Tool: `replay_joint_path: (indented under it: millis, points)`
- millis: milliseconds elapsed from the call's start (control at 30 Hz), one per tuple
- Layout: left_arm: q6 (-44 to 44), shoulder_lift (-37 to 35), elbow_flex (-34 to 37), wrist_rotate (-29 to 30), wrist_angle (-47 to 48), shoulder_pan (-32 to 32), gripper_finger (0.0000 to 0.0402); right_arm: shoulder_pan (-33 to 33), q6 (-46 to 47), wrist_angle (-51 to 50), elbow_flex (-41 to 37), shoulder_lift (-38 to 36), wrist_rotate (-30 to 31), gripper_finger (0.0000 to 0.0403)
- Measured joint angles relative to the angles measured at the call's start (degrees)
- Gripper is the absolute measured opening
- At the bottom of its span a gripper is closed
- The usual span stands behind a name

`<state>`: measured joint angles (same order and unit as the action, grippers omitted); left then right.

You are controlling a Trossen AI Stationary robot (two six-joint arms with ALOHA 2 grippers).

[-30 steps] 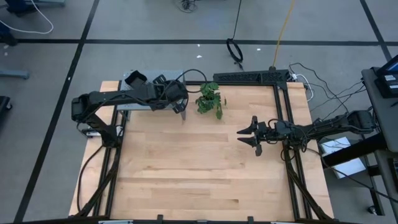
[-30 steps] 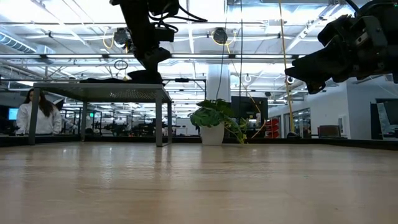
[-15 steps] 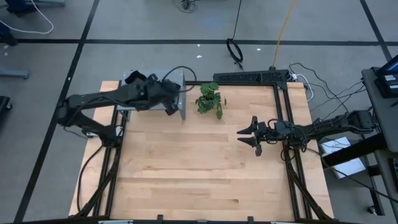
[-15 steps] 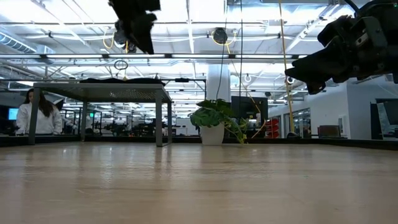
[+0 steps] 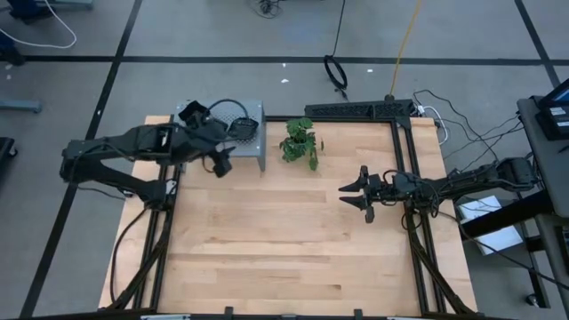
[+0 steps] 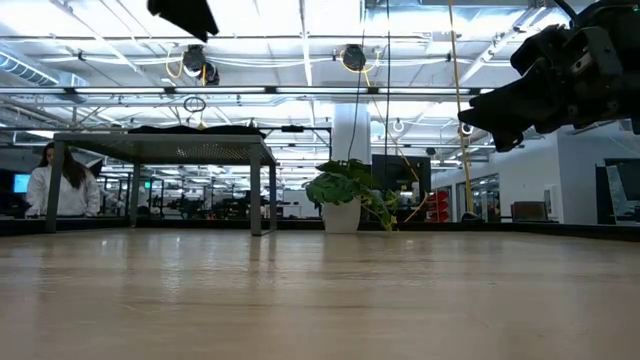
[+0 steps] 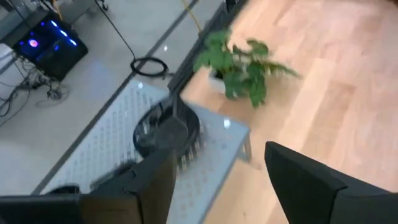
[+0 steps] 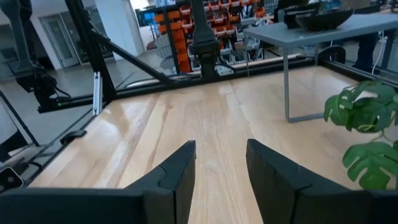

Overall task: Pick & Place Mini shaped plates
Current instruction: Return to Home Position

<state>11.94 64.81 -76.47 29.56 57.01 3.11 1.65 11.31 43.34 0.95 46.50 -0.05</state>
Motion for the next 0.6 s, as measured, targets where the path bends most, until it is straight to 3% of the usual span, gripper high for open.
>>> replay_joint_path:
  millis: [133,300,467,600]
  points:
    - [1.5,-1.2,0.0,0.0,6.9,-2.4,0.0254,0.0,0.0,0.0,0.0,0.0,0.0,0.013]
    - [10.8,-2.0,2.4,4.1,10.8,-5.2,0.0257,0.0,0.0,0.1,0.0,0.0,0.0,0.013]
    - [15.5,-5.3,10.2,13.0,4.3,-9.4,0.0257,0.0,0.0,0.0,0.0,0.0,0.0,0.013]
    - [12.5,-9.4,18.4,15.3,-5.5,-11.9,0.0257,0.0,0.0,0.1,0.0,0.0,0.0,0.013]
